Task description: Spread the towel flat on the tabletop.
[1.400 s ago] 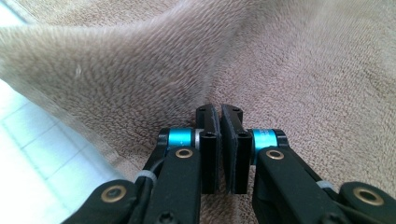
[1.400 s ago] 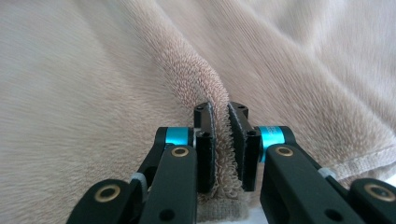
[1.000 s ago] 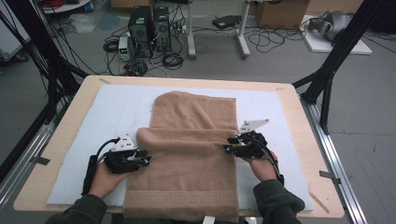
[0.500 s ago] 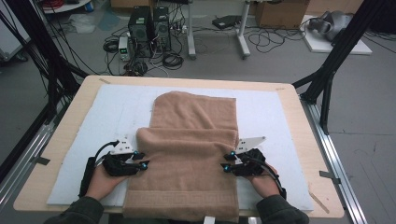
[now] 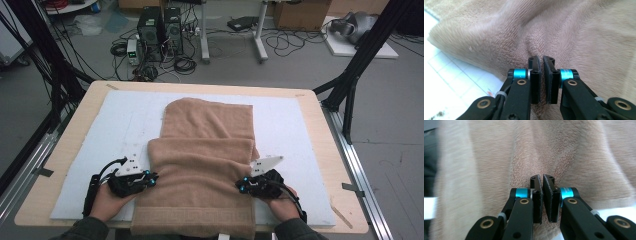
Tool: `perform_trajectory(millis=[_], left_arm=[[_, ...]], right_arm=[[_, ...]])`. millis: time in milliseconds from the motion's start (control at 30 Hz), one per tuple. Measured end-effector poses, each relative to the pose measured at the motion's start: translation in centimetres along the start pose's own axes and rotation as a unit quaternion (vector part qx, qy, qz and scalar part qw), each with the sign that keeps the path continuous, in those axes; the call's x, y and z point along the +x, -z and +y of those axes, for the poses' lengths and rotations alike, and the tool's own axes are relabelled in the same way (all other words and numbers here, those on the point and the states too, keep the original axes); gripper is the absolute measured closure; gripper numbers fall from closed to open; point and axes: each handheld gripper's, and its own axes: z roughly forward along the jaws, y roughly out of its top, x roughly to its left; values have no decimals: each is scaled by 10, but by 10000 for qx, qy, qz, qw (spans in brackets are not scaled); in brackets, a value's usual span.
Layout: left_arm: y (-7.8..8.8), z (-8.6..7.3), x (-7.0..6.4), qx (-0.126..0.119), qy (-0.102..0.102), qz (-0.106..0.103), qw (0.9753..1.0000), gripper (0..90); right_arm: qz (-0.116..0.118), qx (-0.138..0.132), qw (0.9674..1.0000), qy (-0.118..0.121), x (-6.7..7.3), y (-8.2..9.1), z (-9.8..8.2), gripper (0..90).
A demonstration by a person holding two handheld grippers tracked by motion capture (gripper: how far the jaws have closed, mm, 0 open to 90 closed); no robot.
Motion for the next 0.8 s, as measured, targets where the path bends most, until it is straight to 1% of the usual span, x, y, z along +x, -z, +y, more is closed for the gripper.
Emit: perform_trajectory(millis=[33, 100, 167, 233, 267, 300, 333, 400, 433, 467, 500, 533, 567, 600, 633, 667, 700, 733, 767, 800], left_arm=[[5, -1, -4, -39, -4, -4, 10000, 846], [15, -3, -12, -105, -87, 37, 9999, 846], [25, -5, -19, -209, -22, -91, 9997, 845], [35, -4, -26, -281, -103, -242, 9993, 830], [36, -4, -27, -320, -89, -280, 9991, 787], [38, -2, -27, -334, -58, -316, 9989, 722], [38, 0, -25, -357, -62, -307, 9989, 684], [34, 5, -19, -383, -2, -286, 9989, 636], [30, 7, -16, -423, 53, -279, 9987, 632], [25, 9, -11, -424, 85, -280, 9987, 631], [19, 10, -6, -420, 157, -246, 9987, 630], [13, 11, 0, -366, 230, -198, 9989, 627], [6, 11, 5, -329, 342, -214, 9986, 623], [0, 12, 9, -312, 403, -213, 9985, 623], [-5, 12, 13, -268, 393, -104, 9988, 623], [-10, 13, 16, -240, 456, -67, 9987, 621], [-15, 14, 19, -203, 470, -23, 9987, 610], [-20, 14, 21, -93, 411, 60, 9991, 601], [-26, 13, 22, 69, 409, 96, 9991, 596], [-32, 12, 24, 235, 457, 57, 9987, 592]], right_arm=[[31, -6, 10000, 24, 5, 2, -1, 861], [121, -52, 9999, 65, 16, 7, -4, 862], [210, -144, 9996, 109, 27, 15, -5, 860], [382, -317, 9985, 226, 38, 24, -3, 844], [390, -406, 9979, 303, 41, 29, -1, 827], [410, -484, 9974, 330, 42, 32, 1, 795], [373, -630, 9967, 347, 41, 37, 4, 757], [197, -629, 9973, 332, 33, 40, 10, 728], [76, -611, 9975, 344, 27, 38, 12, 702], [-22, -548, 9981, 286, 20, 35, 14, 696], [-47, -464, 9986, 236, 12, 31, 15, 692], [-72, -364, 9992, 138, 4, 25, 15, 669], [-160, -274, 9995, 32, -3, 19, 16, 655], [-99, -268, 9996, -51, -10, 14, 16, 656], [-64, -299, 9995, -93, -16, 10, 17, 654], [-169, -249, 9995, -119, -21, 7, 18, 644], [-242, -152, 9995, -151, -25, 3, 20, 629], [-253, -111, 9995, -161, -30, -1, 21, 606], [-322, -12, 9993, -170, -33, -6, 21, 580], [-360, 84, 9992, -170, -36, -11, 21, 581]])
